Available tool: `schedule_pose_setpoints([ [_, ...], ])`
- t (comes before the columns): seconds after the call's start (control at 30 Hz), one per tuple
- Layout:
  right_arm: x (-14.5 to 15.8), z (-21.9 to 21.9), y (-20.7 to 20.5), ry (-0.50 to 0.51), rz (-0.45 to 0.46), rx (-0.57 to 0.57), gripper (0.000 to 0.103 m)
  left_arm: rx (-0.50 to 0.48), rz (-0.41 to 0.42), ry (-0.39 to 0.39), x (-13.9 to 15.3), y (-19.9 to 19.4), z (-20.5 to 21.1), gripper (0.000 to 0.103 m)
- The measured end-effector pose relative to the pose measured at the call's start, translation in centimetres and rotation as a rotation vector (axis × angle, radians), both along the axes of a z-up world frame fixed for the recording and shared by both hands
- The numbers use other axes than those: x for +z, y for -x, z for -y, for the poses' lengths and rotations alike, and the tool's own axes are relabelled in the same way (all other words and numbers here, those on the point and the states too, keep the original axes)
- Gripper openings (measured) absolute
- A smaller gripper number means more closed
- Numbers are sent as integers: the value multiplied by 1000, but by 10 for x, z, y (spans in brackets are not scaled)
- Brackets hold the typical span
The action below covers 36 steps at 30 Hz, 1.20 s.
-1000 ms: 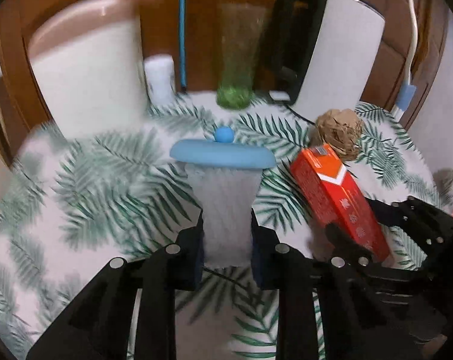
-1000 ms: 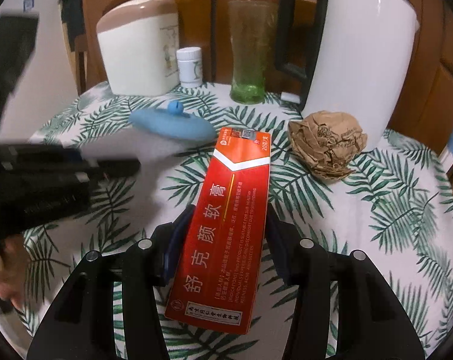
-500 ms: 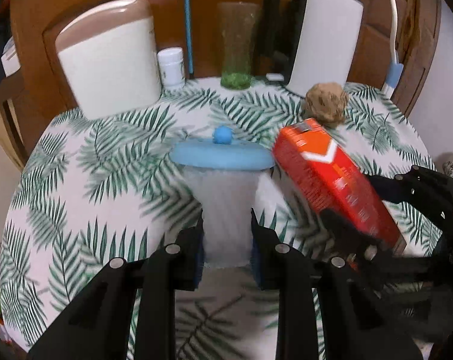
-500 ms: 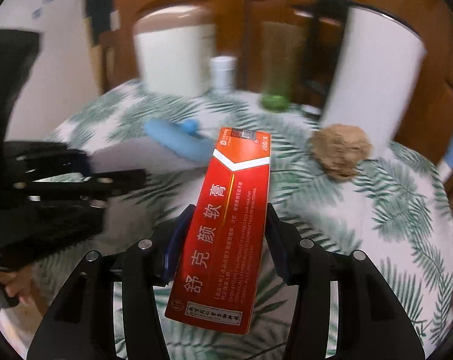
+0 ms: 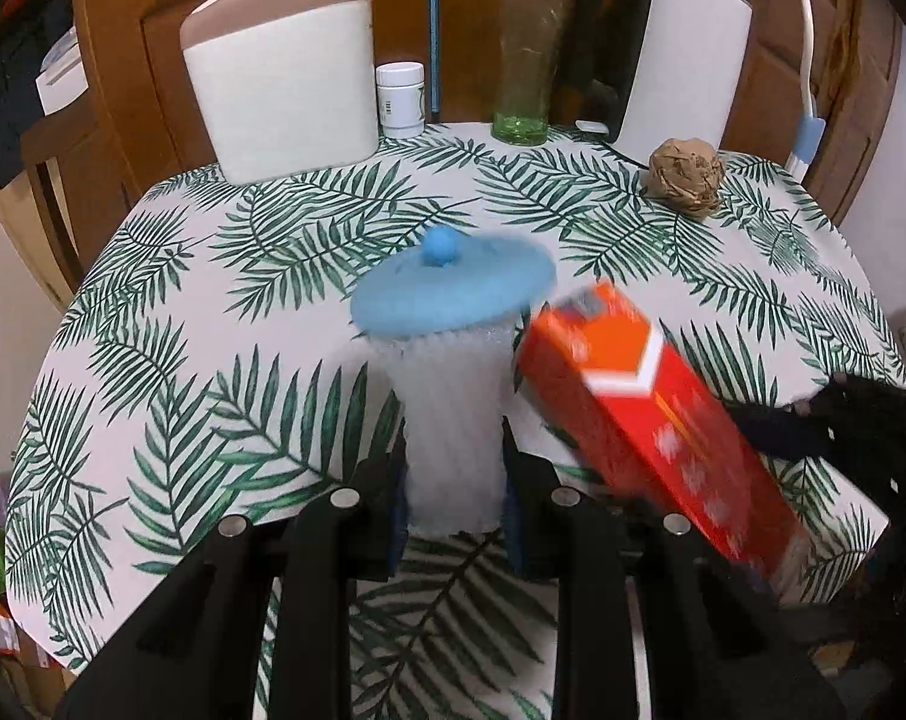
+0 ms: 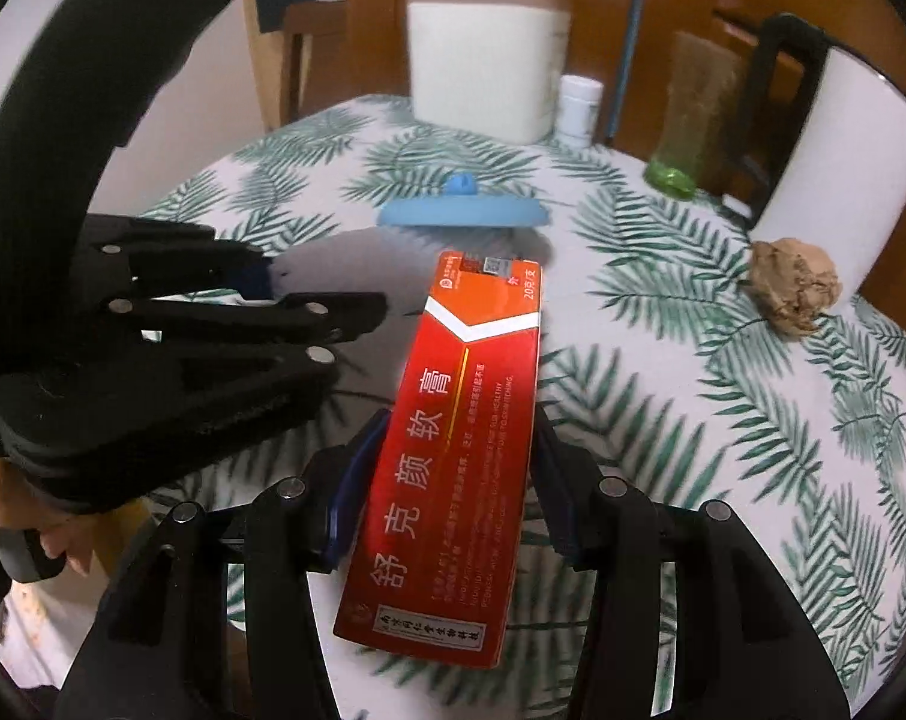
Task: Collect trash
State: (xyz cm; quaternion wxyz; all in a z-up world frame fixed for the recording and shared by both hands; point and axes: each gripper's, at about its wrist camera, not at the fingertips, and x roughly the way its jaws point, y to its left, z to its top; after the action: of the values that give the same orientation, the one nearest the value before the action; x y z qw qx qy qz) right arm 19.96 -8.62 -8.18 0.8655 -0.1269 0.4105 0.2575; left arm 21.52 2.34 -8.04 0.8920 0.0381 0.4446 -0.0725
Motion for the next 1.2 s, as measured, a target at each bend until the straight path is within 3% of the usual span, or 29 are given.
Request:
schedule_pose_setpoints([
  [0.57, -12, 13, -16, 2, -9, -104, 48, 18, 6, -10, -6, 63, -29, 26],
  [1.2, 1, 63, 105, -61, 44, -163, 48, -36, 66, 47, -4, 144, 7, 26],
])
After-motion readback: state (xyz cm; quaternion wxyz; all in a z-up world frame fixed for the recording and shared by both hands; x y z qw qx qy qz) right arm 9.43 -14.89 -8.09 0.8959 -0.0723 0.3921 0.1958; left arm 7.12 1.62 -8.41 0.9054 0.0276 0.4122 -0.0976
